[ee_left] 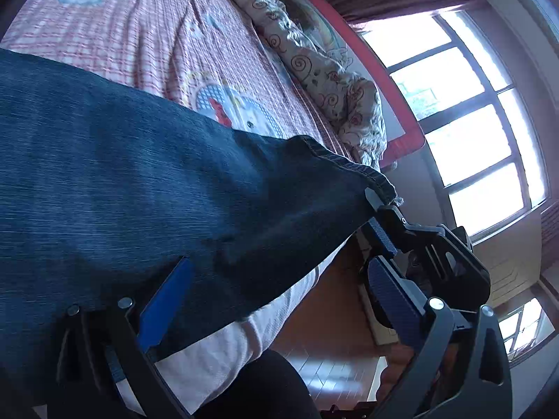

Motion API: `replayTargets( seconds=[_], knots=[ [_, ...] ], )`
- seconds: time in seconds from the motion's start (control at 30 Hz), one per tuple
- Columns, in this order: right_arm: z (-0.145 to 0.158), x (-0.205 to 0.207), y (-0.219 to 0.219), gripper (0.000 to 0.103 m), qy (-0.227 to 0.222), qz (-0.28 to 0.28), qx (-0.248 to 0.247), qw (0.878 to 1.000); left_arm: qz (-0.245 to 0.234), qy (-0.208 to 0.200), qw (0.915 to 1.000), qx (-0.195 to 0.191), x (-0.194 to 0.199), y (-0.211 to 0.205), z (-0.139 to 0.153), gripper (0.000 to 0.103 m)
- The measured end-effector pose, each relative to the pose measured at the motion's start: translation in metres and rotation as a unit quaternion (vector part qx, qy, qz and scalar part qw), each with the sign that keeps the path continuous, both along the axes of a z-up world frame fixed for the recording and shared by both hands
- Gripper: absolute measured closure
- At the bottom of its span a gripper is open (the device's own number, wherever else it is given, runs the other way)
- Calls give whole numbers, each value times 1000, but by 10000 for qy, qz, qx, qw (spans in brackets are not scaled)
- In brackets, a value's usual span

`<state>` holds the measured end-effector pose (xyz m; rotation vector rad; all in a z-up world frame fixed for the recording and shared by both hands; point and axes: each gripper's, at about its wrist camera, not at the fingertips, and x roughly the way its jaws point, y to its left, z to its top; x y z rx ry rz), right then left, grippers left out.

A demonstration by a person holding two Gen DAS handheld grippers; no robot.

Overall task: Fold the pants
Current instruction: 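Grasp the jeans leg cuff with the right tool and lift it, then fold the held cuff over toward the back pocket and open the right tool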

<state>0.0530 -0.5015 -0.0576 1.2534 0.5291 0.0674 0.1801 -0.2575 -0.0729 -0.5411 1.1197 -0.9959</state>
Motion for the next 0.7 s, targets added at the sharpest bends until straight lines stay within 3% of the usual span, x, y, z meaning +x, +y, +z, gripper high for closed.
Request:
replayTargets(
  seconds=[0.1, 0.2, 0.43, 0.57, 0.7],
  knots=[
    [22, 19, 16, 98, -189, 372, -195, 9989, 437, -41, 9989, -167, 4, 51, 7, 3],
    [45, 47, 42, 98, -417, 862, -337, 9948, 874, -145, 9960, -98, 10, 102, 10, 3],
    [79, 103, 135, 98, -742, 2055, -561, 9742, 2003, -611, 9772, 337, 5, 225, 21, 2],
    [73, 117, 205, 98, -603, 2827, -857, 9535, 2473, -704, 9649, 527, -5, 274, 19, 2],
    [31, 118, 272, 98, -7, 3684, -1389, 9192, 2764, -572, 9576, 582, -10, 301, 6, 2]
  ],
)
